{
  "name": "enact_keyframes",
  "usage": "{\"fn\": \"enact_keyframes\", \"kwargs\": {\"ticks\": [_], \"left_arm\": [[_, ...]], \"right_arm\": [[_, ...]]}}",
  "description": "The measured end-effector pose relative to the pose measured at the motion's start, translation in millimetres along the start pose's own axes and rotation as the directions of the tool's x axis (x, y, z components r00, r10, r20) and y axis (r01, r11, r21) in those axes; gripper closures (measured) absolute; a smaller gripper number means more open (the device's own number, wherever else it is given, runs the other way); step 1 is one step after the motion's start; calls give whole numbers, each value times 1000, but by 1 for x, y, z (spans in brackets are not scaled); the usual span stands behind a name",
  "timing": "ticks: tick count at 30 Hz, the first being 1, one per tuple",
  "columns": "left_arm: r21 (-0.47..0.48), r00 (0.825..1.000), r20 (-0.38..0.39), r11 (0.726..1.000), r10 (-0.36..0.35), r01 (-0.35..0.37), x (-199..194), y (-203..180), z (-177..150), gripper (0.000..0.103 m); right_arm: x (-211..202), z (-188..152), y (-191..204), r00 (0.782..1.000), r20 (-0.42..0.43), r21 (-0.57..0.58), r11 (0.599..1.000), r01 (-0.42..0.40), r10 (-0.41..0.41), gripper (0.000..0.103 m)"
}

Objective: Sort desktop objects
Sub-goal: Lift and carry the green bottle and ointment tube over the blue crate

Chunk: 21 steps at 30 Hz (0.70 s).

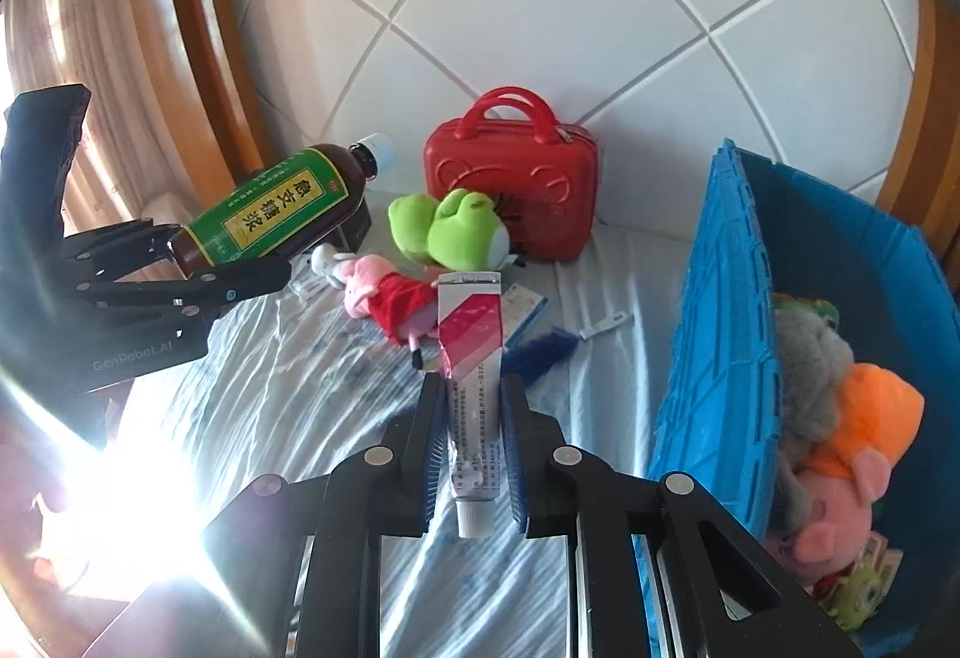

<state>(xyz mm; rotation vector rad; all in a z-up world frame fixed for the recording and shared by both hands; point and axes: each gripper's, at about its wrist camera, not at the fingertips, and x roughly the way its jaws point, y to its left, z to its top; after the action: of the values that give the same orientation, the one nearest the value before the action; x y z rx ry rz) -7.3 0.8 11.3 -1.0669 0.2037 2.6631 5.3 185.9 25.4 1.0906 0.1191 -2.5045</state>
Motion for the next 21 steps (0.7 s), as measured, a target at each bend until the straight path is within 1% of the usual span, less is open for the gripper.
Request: {"fn": "enact_keyframes", "kwargs": {"ticks": [10,21], "left_arm": [[72,999,33,997,-40,38,1,-61,33,52],[125,995,38,988,-91,85,14,-126,62,52]], "right_arm": [[-33,5,-49,998,57,55,998,25,-29,85],[-55,6,-103,994,87,110,992,54,-64,85]]}}
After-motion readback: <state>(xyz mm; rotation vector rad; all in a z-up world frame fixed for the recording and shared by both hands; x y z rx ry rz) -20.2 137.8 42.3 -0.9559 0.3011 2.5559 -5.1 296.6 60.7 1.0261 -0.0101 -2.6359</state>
